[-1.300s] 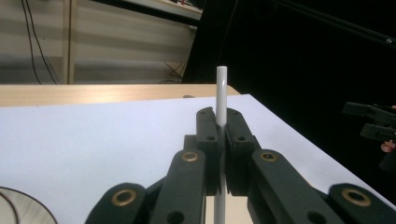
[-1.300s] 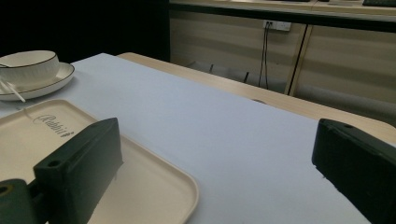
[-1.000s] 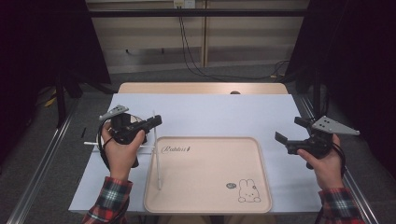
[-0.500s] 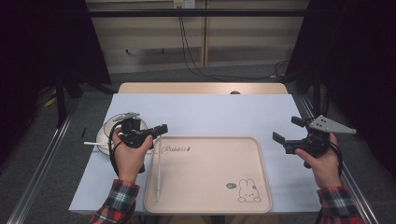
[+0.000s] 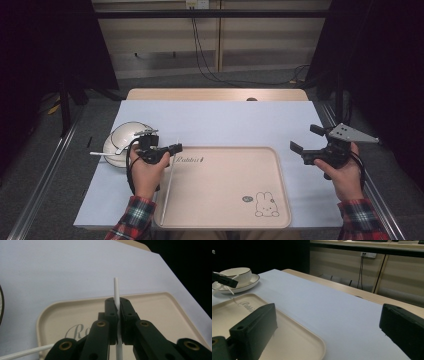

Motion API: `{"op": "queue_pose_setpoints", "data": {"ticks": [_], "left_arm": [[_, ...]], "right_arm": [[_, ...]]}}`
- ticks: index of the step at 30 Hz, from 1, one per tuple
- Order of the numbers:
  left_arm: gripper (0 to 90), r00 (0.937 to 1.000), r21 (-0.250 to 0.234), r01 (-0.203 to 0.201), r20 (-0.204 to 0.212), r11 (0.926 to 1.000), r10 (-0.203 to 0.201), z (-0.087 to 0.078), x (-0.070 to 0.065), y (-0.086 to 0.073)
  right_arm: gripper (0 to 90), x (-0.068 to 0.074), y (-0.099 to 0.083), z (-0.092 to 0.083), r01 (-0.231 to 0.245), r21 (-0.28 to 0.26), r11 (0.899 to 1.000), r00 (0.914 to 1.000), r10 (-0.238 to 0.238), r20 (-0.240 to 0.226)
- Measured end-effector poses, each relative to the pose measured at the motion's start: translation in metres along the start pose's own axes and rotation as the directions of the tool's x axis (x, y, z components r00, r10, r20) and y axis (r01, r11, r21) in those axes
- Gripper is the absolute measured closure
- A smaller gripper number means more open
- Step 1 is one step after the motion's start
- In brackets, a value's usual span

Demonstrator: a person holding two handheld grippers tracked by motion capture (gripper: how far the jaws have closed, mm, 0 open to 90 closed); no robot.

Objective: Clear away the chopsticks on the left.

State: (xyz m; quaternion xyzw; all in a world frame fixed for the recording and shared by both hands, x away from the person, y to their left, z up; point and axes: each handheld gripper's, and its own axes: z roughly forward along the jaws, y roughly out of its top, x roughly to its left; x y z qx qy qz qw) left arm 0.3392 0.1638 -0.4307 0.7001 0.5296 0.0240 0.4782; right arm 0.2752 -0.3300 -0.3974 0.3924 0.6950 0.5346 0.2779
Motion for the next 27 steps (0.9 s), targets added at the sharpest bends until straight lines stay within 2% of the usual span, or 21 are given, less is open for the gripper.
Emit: {"op": "queue_pose_setpoints", "data": {"ticks": [6,11,13,14,17,27], "left_arm": [[85.2,0.9985,0.048,-0.031,-0.043,0.9984,0.033,0.011,0.001,-0.005],[84.6,0.9977,0.082,-0.025,-0.061,0.9963,0.03,0.021,0.007,-0.013],[84.4,0.9968,0.077,-0.021,-0.076,0.9968,0.027,0.024,0.007,-0.016],[84.1,0.996,0.09,-0.035,-0.079,0.9953,0.043,0.024,0.008,-0.017],[83.9,0.9953,0.101,-0.031,-0.088,0.9944,0.04,0.027,0.009,-0.02],[83.3,0.9902,0.109,-0.045,-0.127,0.993,0.059,0.026,0.012,-0.023]], "right_arm": [[0.4,0.0,0.0,-0.001,0.003,0.0,1.0,1.0,-0.003,-0.002],[0.5,0.0,0.0,-0.002,-0.005,-0.003,1.0,1.0,0.005,0.006],[0.4,0.0,0.0,-0.001,-0.003,-0.003,1.0,1.0,0.003,0.001],[0.5,0.0,0.0,-0.001,0.001,-0.002,1.0,1.0,-0.001,-0.002],[0.5,-0.001,0.001,-0.001,0.003,-0.005,1.0,1.0,-0.003,0.0],[0.5,0.0,0.001,0.001,-0.005,-0.01,1.0,1.0,0.005,-0.009]]}}
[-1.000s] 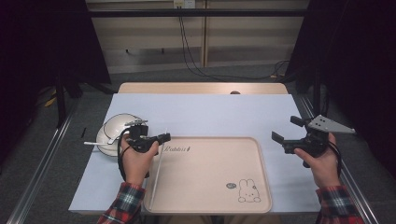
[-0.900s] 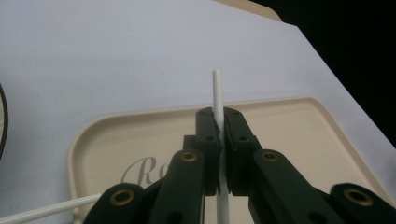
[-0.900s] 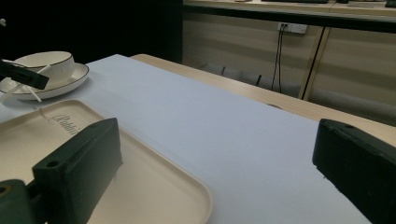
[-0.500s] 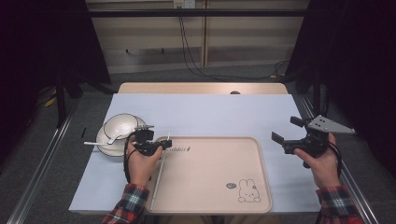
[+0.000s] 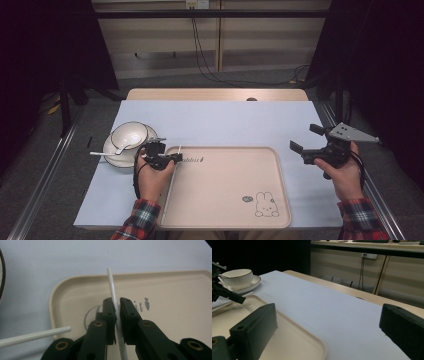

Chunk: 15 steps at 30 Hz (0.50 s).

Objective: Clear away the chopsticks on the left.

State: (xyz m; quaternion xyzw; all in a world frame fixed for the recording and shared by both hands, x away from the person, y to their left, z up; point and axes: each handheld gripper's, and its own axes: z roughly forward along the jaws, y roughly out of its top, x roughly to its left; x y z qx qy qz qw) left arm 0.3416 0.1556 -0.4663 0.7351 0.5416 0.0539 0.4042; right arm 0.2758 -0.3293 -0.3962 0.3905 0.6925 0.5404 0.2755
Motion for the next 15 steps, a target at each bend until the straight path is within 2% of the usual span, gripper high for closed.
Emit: {"op": "queue_pose_setpoints", "data": {"ticks": [2,5,7,8,11,14,15], "left_arm": [[83.1,0.9999,-0.005,-0.009,-0.007,0.9999,0.009,0.0004,-0.0009,-0.001],[82.8,0.9998,0.009,-0.018,-0.008,0.9998,0.018,0.0027,-0.0021,-0.0028],[82.7,0.9999,0.012,-0.007,-0.009,0.9999,0.007,0.0045,-0.0017,-0.0033],[82.7,0.9997,0.017,-0.02,-0.01,0.9996,0.02,0.0056,-0.0004,-0.0035],[82.7,0.9996,0.033,-0.024,-0.017,0.9992,0.024,0.008,-0.0005,-0.0042],[82.5,0.9993,0.02,-0.022,-0.03,0.9996,0.022,0.0093,-0.0012,-0.0053],[82.3,0.999,0.025,-0.032,-0.031,0.9992,0.033,0.0086,-0.0007,-0.0052]], "right_arm": [[0.5,0.0002,0.0,-0.0008,0.007,0.003,1.0,1.0,-0.007,-0.001],[0.5,0.0004,0.0003,-0.0022,0.011,0.002,1.0,0.9999,-0.011,0.001],[0.5,0.0005,0.0,-0.0033,0.012,0.002,1.0,0.9999,-0.012,-0.001],[0.6,0.001,0.0001,-0.0047,0.004,0.007,1.0,1.0,-0.004,0.007],[0.5,0.0001,0.0,-0.0078,0.012,0.004,1.0,0.9999,-0.012,0.006],[0.6,0.0004,0.0001,-0.0092,0.008,0.009,1.0,1.0,-0.008,0.002],[0.5,0.0005,-0.0001,-0.0087,0.01,0.004,1.0,1.0,-0.01,-0.001]]}}
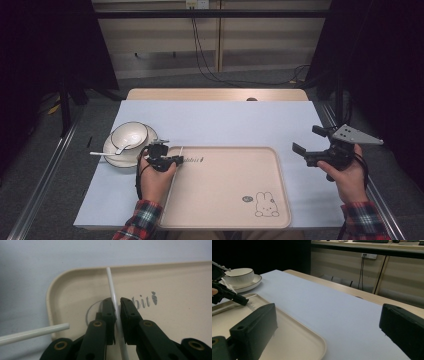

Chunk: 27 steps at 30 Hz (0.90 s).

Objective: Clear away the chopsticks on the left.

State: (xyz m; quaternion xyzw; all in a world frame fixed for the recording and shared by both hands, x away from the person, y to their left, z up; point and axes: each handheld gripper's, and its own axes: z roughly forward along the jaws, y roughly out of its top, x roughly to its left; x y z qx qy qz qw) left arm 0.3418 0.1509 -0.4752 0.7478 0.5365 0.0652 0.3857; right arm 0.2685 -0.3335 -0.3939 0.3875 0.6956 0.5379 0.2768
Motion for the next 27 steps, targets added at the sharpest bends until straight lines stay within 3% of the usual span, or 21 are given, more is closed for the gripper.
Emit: {"op": "queue_pose_setpoints", "data": {"ticks": [7,12,17,22,27], "left_arm": [[80.5,0.9999,0.013,0.0,-0.016,0.9999,0.0,-0.002,0.002,-0.001],[78.7,0.9999,-0.008,0.012,-0.007,0.9999,-0.012,-0.006,0.001,0.0],[73.1,0.9993,-0.021,-0.029,0.021,0.9993,0.03,-0.017,0.003,0.008],[65.8,0.9971,-0.079,-0.048,0.054,0.9957,0.052,-0.024,0.005,0.015],[54.6,0.9944,-0.119,-0.085,0.053,0.9893,0.092,-0.03,0.006,0.022]], "right_arm": [[0.5,0.001,0.0,0.001,0.013,0.008,1.0,0.9999,-0.013,-0.009],[0.6,0.001,0.0,0.001,0.011,0.009,1.0,0.9999,-0.011,-0.011],[0.6,0.001,-0.001,0.002,0.012,0.009,1.0,0.9999,-0.011,-0.013],[0.6,0.001,0.0,0.0,0.01,0.007,1.0,0.9999,-0.01,-0.01],[0.5,-0.001,-0.001,0.0,0.009,0.006,1.0,0.9999,-0.009,-0.005]]}}
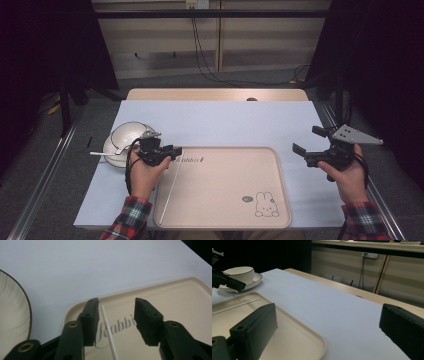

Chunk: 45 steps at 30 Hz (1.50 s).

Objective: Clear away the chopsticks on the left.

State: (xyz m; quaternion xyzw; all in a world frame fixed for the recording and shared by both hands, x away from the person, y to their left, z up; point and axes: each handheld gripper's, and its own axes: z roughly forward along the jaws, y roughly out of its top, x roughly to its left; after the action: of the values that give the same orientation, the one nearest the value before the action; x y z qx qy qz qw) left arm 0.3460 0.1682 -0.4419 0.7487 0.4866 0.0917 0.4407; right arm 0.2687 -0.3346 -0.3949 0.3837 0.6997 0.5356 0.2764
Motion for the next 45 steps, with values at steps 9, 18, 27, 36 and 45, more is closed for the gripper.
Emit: {"op": "queue_pose_setpoints", "data": {"ticks": [9,18,27,36,45], "left_arm": [[35.4,0.9997,0.01,-0.025,0.0,0.9996,0.025,-0.003,0.005,0.011],[20.3,0.9918,0.037,-0.117,0.056,0.9924,0.115,-0.006,0.013,0.017],[15.4,0.9857,0.085,-0.165,0.048,0.9826,0.161,-0.01,0.022,0.022],[11.7,0.9721,0.141,-0.233,0.065,0.9623,0.225,-0.01,0.023,0.025],[10.1,0.9651,0.187,-0.261,0.066,0.9469,0.253,-0.011,0.026,0.026]], "right_arm": [[0.5,-0.001,0.0,-0.001,-0.001,-0.001,1.0,1.0,0.001,0.01],[0.5,0.0,0.0,-0.001,0.001,0.001,1.0,0.9999,-0.001,0.01],[0.5,0.001,0.0,-0.001,0.004,0.009,1.0,1.0,-0.004,0.007],[0.6,0.001,0.0,0.0,0.011,0.009,1.0,0.9999,-0.011,0.003],[0.6,0.001,0.0,-0.001,0.002,0.008,1.0,1.0,-0.002,0.008]]}}
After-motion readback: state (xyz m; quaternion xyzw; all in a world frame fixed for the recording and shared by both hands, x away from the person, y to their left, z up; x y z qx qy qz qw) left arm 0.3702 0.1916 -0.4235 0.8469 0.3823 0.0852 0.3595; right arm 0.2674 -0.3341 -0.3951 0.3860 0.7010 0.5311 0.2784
